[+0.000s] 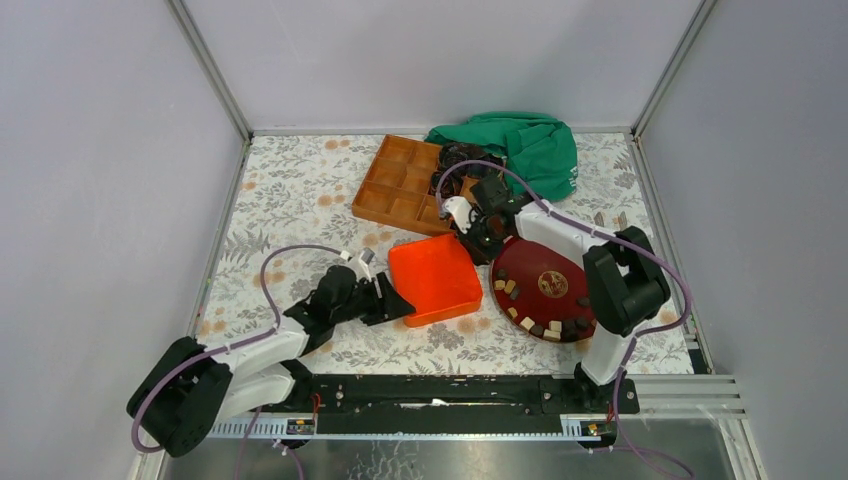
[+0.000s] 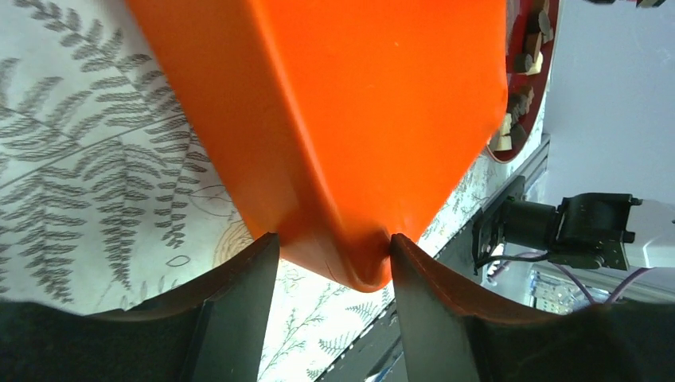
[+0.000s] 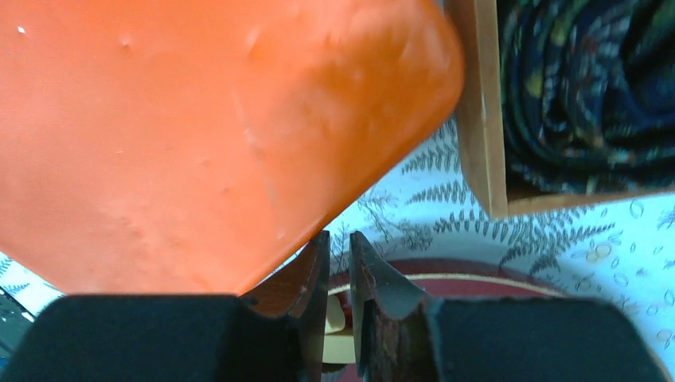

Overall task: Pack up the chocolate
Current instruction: Close the box lid on the packing box.

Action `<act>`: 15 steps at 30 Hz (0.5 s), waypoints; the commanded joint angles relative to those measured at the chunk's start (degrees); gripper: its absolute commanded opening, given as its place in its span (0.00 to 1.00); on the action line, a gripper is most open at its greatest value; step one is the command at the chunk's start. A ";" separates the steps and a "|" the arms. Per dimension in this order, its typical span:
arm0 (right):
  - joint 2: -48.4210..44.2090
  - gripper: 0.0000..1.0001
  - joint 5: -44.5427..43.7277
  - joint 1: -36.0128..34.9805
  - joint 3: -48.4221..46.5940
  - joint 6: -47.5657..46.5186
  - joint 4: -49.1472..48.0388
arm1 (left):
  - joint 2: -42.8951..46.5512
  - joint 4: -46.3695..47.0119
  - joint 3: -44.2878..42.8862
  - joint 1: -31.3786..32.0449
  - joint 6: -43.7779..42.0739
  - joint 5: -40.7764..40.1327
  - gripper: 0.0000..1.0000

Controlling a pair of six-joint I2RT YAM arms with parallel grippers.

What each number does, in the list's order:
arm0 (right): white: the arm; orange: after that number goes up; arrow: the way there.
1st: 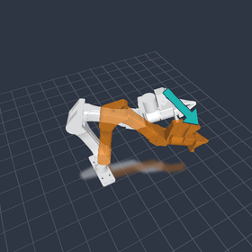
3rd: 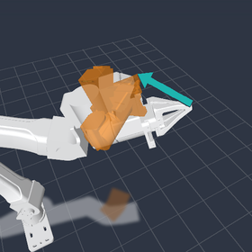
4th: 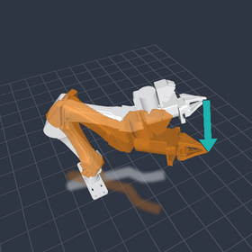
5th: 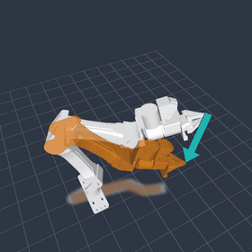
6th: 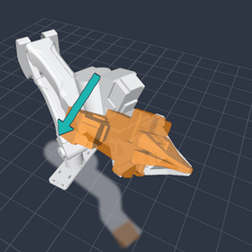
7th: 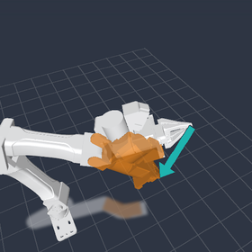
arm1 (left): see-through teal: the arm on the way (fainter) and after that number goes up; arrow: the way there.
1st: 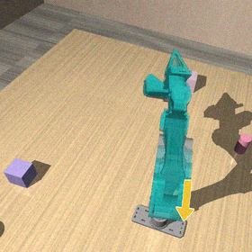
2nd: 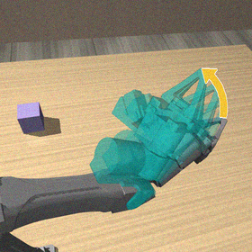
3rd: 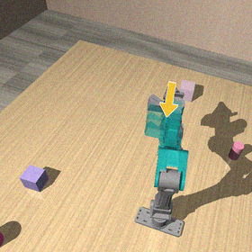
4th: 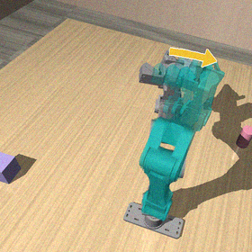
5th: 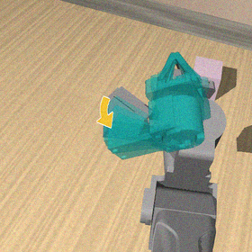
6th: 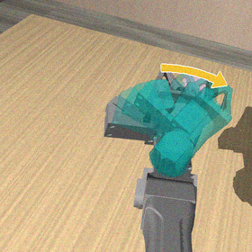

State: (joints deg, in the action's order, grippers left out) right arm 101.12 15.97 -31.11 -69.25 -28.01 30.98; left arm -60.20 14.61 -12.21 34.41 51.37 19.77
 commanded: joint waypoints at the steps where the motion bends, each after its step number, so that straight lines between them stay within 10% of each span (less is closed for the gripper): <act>1: 1.84 0.23 5.58 -2.69 -6.65 1.04 1.98 | -3.25 9.48 0.55 2.08 1.57 3.99 0.62; 9: -5.88 0.30 0.59 -0.20 -8.46 -3.99 6.89 | -3.37 13.02 -1.18 8.56 2.11 4.84 0.68; 15: -16.02 0.34 16.34 4.51 -8.21 -11.55 15.23 | 19.51 -24.26 -6.68 8.51 -8.54 -15.33 0.67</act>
State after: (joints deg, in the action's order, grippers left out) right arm 93.34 21.19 -28.93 -76.05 -33.32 39.35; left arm -53.39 13.02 -12.78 42.76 50.98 18.96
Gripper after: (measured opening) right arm 0.331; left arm 0.677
